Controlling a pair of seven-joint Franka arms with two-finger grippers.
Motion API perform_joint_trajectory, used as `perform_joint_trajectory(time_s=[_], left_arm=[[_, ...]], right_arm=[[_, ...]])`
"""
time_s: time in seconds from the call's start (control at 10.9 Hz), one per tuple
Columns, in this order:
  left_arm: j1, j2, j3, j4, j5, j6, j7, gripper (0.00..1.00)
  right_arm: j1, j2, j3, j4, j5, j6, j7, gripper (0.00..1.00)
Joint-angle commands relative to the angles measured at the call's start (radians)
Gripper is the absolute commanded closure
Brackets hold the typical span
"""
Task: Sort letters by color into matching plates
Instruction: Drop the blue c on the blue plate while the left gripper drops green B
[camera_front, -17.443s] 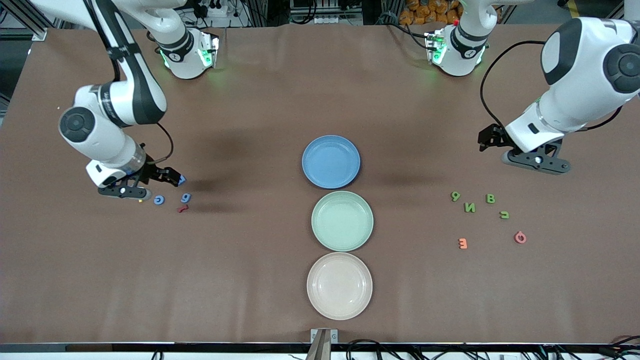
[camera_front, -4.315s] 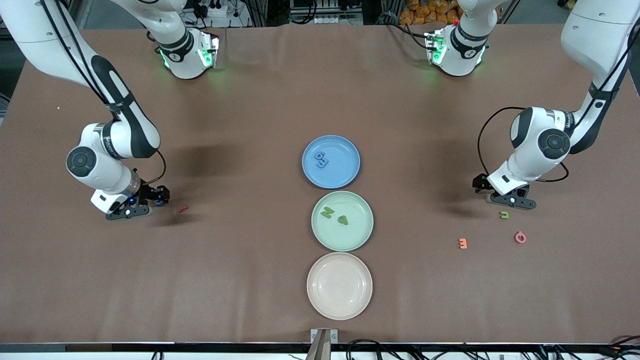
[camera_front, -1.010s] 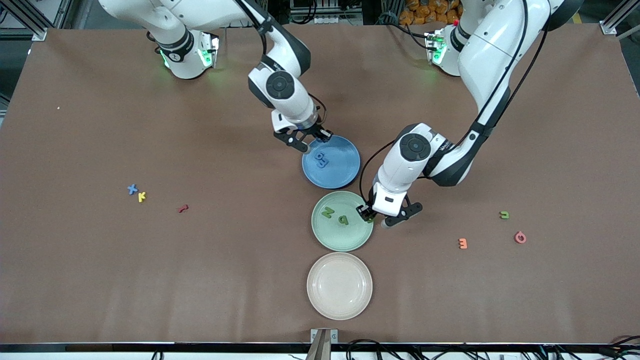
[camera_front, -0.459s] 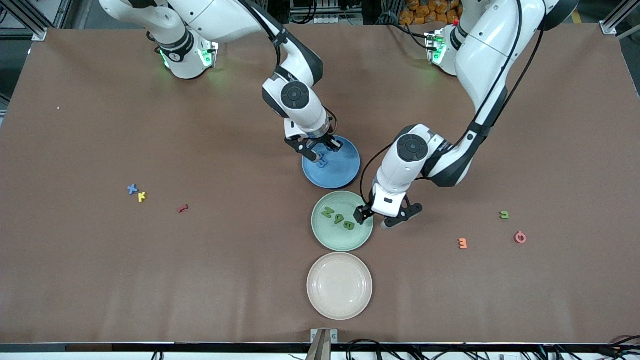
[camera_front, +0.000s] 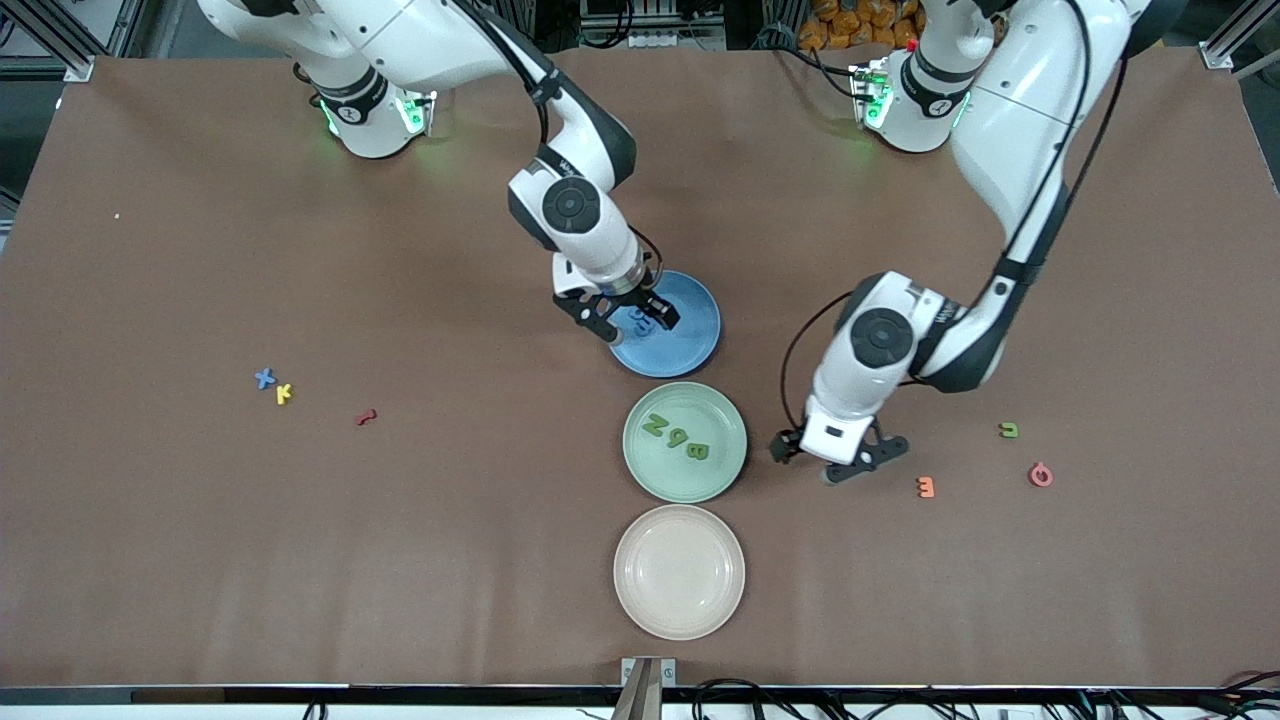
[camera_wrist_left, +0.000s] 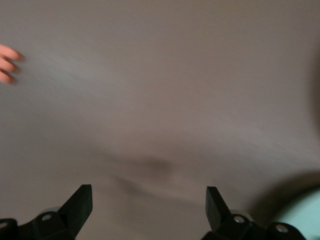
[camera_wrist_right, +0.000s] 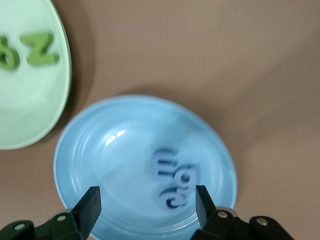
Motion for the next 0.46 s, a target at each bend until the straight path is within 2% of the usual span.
perform_joint_trajectory(time_s=[0.0,0.09,0.18,0.37], left_arm=[[0.104,-0.028,-0.009,-0.001,0.014,-0.102,0.180,0.00],[0.145,-0.026,-0.009,-0.003,0.014,-0.116,0.271,0.00],[0.206,-0.025,-0.014,-0.006,0.007,-0.119,0.409,0.00],[0.288,-0.031,-0.029,-0.009,0.002,-0.186,0.600,0.00]], right_arm=[[-0.219,-0.181,0.020,-0.022,-0.008,-0.324,-0.298,0.16],[-0.299,-0.235,0.020,-0.049,-0.006,-0.422,-0.440,0.16],[-0.383,-0.282,0.020,-0.103,-0.008,-0.461,-0.594,0.16],[-0.541,-0.344,0.019,-0.210,-0.044,-0.462,-0.867,0.16]])
